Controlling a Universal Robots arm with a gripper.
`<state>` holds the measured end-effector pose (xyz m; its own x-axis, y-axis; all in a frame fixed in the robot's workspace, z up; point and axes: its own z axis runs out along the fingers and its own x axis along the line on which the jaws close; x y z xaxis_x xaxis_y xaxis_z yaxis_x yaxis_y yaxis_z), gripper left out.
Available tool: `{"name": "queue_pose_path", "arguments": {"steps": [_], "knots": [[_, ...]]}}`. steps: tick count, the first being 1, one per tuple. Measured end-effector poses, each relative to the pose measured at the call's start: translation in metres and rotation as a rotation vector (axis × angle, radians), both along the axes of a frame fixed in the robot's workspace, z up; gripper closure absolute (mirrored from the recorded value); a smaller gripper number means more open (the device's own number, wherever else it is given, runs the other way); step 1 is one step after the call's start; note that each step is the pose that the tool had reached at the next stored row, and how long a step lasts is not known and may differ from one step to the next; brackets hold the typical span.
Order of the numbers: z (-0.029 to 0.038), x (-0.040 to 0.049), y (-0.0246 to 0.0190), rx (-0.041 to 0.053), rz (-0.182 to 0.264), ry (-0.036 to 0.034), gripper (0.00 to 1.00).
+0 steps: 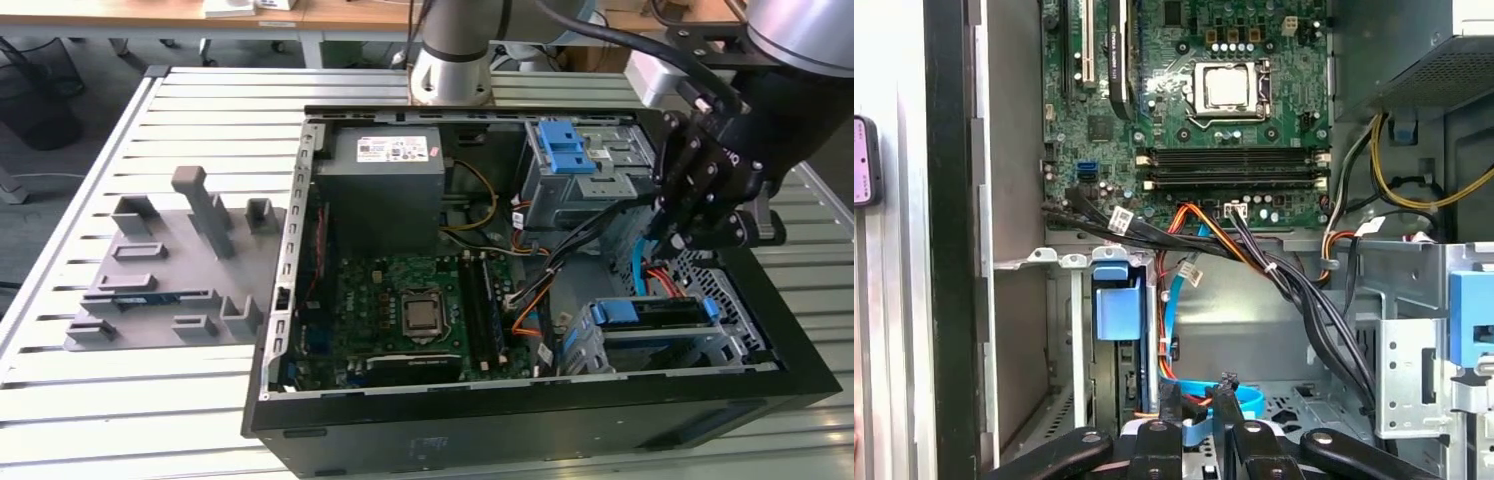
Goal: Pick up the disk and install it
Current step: 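Insert the second disk wire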
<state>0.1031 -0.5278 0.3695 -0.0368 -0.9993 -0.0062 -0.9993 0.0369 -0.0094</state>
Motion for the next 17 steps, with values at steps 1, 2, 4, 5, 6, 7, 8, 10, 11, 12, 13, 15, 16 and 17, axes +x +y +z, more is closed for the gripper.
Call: {"name": "queue_pose_path", "arguments": {"steps": [1, 2, 4, 5, 6, 7, 8, 10, 11, 12, 13, 15, 16, 17], "knots": [[-0.0014, 0.0000, 0.0000, 0.0000, 0.000, 0.0001, 0.73], [-0.0025, 0.0000, 0.0000, 0.0000, 0.000, 0.0000, 0.73], [-0.0037, 0.0002, -0.0001, 0.0038, 0.000, 0.0000, 0.75], [-0.0041, 0.0003, -0.0001, 0.0143, 0.000, 0.0000, 0.75], [-0.0043, 0.0003, 0.0000, 0.0313, 0.000, 0.0000, 0.81], [-0.0044, 0.0004, -0.0001, 0.0492, 0.000, 0.0000, 0.81], [-0.0046, 0.0004, -0.0003, 0.0684, 0.000, 0.0001, 0.84], [-0.0058, 0.0004, -0.0013, 0.0801, 0.000, -0.0001, 0.84], [-0.0064, 0.0004, -0.0024, 0.0804, 0.000, -0.0003, 0.84], [-0.0071, 0.0004, -0.0032, 0.0805, 0.000, -0.0004, 0.84], [-0.0077, 0.0004, -0.0045, 0.0804, 0.000, -0.0004, 0.84], [-0.0098, 0.0004, -0.0071, 0.0799, 0.000, -0.0004, 0.84], [-0.0116, 0.0004, -0.0088, 0.0800, 0.000, -0.0004, 0.84], [-0.0136, 0.0004, -0.0104, 0.0800, 0.000, -0.0004, 0.84]]}}
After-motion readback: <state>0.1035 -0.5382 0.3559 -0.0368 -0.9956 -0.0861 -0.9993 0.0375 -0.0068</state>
